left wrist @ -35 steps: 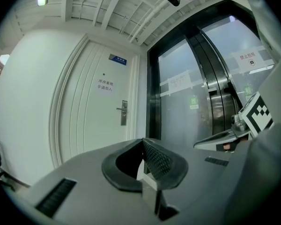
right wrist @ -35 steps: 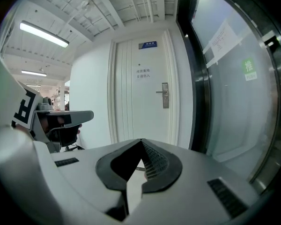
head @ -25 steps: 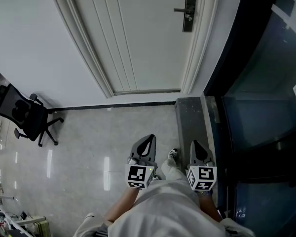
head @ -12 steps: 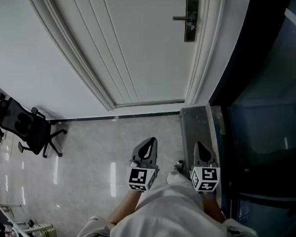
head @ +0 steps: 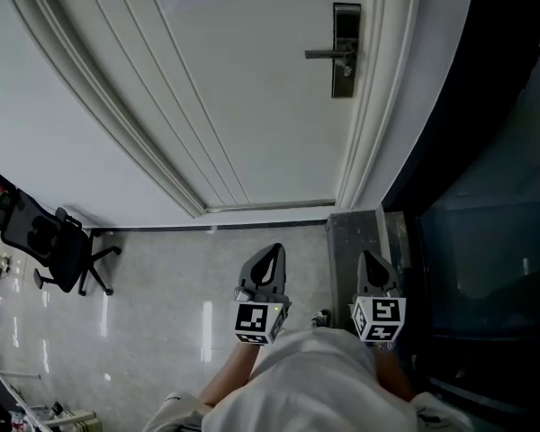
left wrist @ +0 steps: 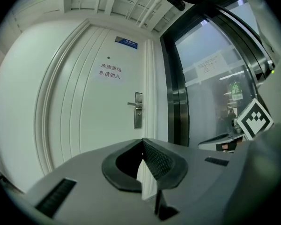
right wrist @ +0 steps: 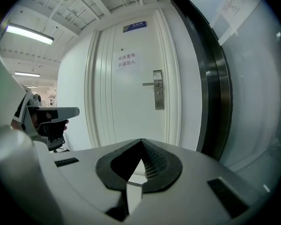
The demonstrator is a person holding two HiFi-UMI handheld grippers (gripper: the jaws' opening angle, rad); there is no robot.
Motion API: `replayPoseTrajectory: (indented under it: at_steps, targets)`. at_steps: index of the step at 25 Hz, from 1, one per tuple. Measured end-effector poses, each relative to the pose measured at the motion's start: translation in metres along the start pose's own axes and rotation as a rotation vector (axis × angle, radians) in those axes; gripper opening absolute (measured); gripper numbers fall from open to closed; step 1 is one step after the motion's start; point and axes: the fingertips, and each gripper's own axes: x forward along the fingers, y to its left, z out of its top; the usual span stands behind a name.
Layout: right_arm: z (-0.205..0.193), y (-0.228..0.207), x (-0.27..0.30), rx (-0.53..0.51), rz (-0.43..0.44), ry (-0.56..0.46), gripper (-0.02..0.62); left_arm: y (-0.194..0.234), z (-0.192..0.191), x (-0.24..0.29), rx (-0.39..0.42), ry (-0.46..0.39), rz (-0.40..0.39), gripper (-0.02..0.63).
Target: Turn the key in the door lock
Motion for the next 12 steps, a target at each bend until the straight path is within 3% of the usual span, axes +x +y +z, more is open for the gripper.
replayPoseTrajectory:
  at_steps: [6, 12]
  targets:
    - [0.013, -0.025, 0.047, 0.005, 0.019, 0.003, 0.002, 0.004, 0.013, 0.047, 0.002, -0.018, 0.031, 0.009]
    - [0.010, -0.027, 0.082, 0.015, 0.025, 0.034, 0.002, 0.021, 0.001, 0.080, 0.002, 0.040, 0.024, 0.009]
